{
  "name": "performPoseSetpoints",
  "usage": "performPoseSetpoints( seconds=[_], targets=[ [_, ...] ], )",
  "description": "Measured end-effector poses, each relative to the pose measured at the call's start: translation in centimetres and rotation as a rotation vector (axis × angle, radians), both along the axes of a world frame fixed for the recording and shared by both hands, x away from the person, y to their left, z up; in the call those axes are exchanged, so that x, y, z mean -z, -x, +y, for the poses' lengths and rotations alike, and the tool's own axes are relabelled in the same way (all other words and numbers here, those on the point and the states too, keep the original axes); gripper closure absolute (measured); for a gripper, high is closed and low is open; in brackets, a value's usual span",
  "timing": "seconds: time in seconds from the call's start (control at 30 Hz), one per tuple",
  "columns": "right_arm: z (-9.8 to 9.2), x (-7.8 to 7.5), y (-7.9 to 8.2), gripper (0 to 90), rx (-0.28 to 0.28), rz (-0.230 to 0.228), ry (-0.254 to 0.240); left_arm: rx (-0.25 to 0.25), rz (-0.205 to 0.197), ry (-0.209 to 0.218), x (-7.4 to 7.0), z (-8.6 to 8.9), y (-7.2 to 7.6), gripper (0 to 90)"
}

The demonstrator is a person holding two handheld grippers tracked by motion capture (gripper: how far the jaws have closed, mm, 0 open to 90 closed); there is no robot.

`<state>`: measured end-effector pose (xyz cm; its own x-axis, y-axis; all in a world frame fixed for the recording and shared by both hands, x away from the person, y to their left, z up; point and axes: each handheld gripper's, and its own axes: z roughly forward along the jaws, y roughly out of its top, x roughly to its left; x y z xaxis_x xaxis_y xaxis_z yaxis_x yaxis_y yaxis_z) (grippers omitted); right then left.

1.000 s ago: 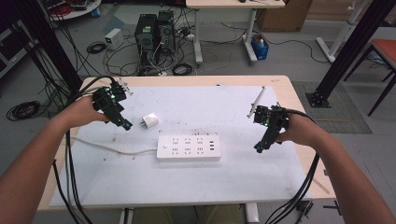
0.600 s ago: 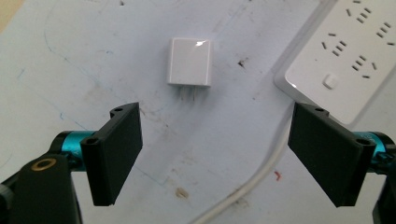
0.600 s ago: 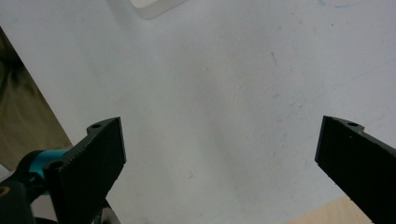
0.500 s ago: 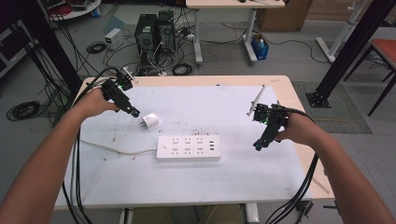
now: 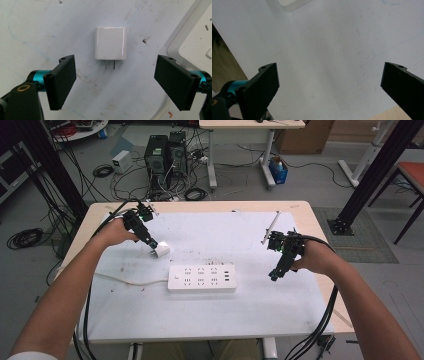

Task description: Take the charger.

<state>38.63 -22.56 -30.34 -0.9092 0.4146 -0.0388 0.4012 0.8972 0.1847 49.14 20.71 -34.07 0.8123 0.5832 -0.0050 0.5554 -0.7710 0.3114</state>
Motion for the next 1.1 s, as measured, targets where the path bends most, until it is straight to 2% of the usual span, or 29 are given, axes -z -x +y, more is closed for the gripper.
performPoseSetpoints(
  seconds=[0.07,0.1,0.23,0.3,0.67,0.83,1.0,1.03,1.1],
  targets=[
    [0.0,0.0,0.1,1.1,0.0,0.007,0.005,0.018,0.009,0.012,0.8,-0.4,-0.3,17.9],
    [0.0,0.0,0.1,1.1,0.0,0.007,0.005,0.018,0.009,0.012,0.8,-0.4,-0.3,17.9],
    [-0.2,-0.1,0.1,1.1,0.002,0.004,0.004,0.033,0.016,0.005,2.3,-1.0,-0.8,17.9],
    [-0.3,-0.1,0.1,1.1,0.006,0.003,0.0,0.032,0.013,0.0,3.2,-1.4,-1.1,17.9],
    [-0.4,0.2,0.3,1.1,0.001,0.015,0.007,0.02,0.009,0.011,6.0,-2.2,-2.3,18.0],
    [-0.4,0.3,0.2,1.2,0.005,0.012,0.004,0.02,0.017,-0.014,7.0,-2.3,-2.4,18.3],
    [-0.3,0.4,0.1,1.2,0.002,0.019,0.006,0.01,0.019,-0.02,7.4,-2.2,-2.4,18.4],
    [-0.3,0.4,0.1,1.2,-0.009,0.019,0.004,0.018,0.019,-0.013,7.5,-2.1,-2.4,24.0],
    [-0.3,0.4,0.1,1.2,-0.008,0.02,0.006,0.022,0.022,-0.011,7.6,-2.2,-2.4,24.2]
  ],
)
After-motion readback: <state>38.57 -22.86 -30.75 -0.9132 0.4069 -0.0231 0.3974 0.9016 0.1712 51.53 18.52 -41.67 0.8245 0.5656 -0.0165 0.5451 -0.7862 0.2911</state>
